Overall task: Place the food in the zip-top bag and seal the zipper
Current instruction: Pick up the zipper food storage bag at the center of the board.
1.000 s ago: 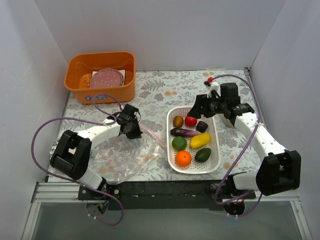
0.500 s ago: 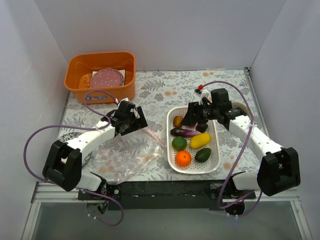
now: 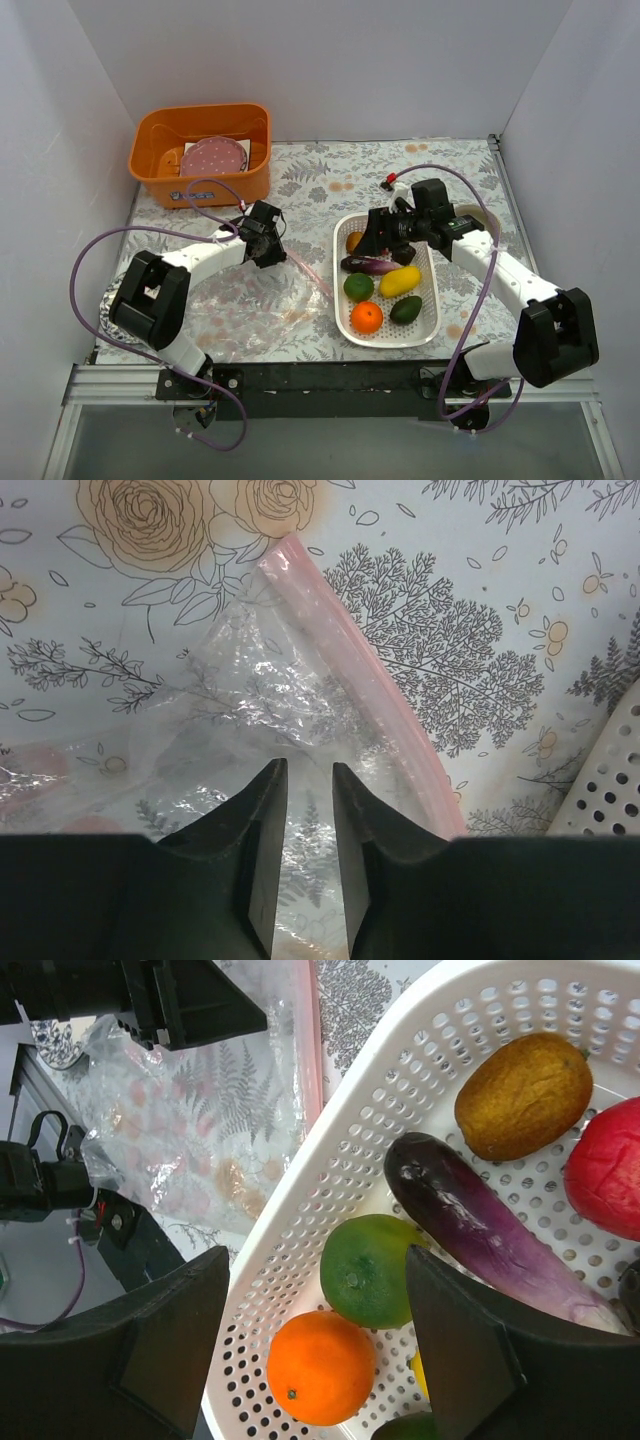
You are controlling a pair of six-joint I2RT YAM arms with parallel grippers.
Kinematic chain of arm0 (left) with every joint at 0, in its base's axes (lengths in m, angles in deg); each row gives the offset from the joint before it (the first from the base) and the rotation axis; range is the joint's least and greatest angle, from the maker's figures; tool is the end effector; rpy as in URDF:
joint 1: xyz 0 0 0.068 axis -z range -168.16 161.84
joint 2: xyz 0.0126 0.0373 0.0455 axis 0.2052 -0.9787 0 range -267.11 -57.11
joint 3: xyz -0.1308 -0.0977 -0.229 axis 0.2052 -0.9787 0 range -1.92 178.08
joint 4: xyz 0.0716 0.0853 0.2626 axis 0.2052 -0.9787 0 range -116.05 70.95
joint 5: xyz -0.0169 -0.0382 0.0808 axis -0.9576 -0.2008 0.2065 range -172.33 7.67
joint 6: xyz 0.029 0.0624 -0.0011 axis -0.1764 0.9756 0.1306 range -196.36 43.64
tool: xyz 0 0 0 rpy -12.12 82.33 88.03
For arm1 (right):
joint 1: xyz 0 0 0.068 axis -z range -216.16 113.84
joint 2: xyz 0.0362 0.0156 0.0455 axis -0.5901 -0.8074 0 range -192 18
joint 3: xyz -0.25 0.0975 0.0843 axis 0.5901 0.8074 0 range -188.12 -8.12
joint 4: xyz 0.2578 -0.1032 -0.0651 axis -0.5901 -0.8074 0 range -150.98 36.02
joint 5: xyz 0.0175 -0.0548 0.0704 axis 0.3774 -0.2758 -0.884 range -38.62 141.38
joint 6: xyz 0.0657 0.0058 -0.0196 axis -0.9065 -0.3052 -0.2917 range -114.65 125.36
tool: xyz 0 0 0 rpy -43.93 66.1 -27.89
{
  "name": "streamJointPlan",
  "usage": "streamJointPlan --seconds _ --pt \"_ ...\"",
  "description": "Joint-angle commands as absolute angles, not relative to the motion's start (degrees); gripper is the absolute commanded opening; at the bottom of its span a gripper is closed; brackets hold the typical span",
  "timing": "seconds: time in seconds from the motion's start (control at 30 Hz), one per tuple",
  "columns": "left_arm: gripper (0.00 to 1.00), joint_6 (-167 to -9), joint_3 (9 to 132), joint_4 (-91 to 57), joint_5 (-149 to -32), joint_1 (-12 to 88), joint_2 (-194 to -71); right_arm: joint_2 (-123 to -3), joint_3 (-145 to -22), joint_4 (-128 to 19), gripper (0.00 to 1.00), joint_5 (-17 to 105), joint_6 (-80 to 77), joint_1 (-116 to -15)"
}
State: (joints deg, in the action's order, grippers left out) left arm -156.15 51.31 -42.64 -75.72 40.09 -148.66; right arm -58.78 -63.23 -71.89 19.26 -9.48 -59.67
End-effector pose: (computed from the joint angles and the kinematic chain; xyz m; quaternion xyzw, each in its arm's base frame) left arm 0.3003 -0.1541 0.1516 -0.4337 0.8661 -0.1632 0.1875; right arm 0.2855 0.1565 0.2578 -0.1832 0.8580 0.3708 0.3045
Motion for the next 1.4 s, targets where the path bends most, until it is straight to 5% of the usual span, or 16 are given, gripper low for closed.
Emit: streamJointPlan --seconds 0.0,0.07,0.13,0.27,0.3,0.43,0.47,0.87,1.0,1.13,1.27,1.37 --pt "0.19 -155.5 51.3 -42.3 -75.8 40.0 -147.6 -59.7 -64.8 -70.7 0.79 17.7 -9.9 -61.5" --pt "0.17 -155.1 51.1 -42.2 -76.4 39.9 -147.7 -60.0 -64.8 -70.5 0.79 17.9 -10.0 -62.5" --pt "0.02 -154.4 51.1 -42.0 -76.4 39.9 -148.4 -60.3 -65.0 -70.2 0.79 18.1 -10.4 -63.5" --pt "0.00 -153.1 51.5 -42.3 -77.0 40.0 -148.4 -61.1 -65.4 -70.2 0.79 17.9 -10.4 -65.0" --pt "0.02 -153.1 51.5 -42.4 -77.1 40.0 -148.0 -61.3 -65.8 -70.2 0.79 17.9 -10.4 -65.3" --pt "0.61 -154.1 51.0 -40.9 -78.3 39.9 -143.3 -62.4 -66.6 -70.0 0.79 18.1 -10.8 -66.8" --pt "0.66 -154.7 51.1 -40.7 -78.6 39.9 -142.2 -62.5 -66.7 -69.6 0.79 18.2 -11.1 -67.0" --pt "0.65 -156.8 55.4 -42.4 -74.7 39.6 -153.5 -62.6 -66.7 -68.9 0.79 19.3 -12.8 -69.6" --pt "0.60 -156.5 56.8 -43.3 -75.2 39.5 -158.2 -62.0 -66.2 -68.7 0.79 19.5 -13.2 -69.7" --pt "0.41 -156.5 56.1 -42.6 -75.6 39.4 -158.7 -61.5 -65.6 -68.4 0.79 19.6 -13.4 -69.8" --pt "0.03 -156.3 55.1 -42.2 -75.7 39.4 -157.1 -61.2 -64.6 -67.9 0.79 20.0 -13.5 -70.0" --pt "0.00 -155.6 54.2 -41.6 -76.5 39.4 -154.2 -61.3 -64.1 -67.4 0.79 20.0 -13.7 -70.0"
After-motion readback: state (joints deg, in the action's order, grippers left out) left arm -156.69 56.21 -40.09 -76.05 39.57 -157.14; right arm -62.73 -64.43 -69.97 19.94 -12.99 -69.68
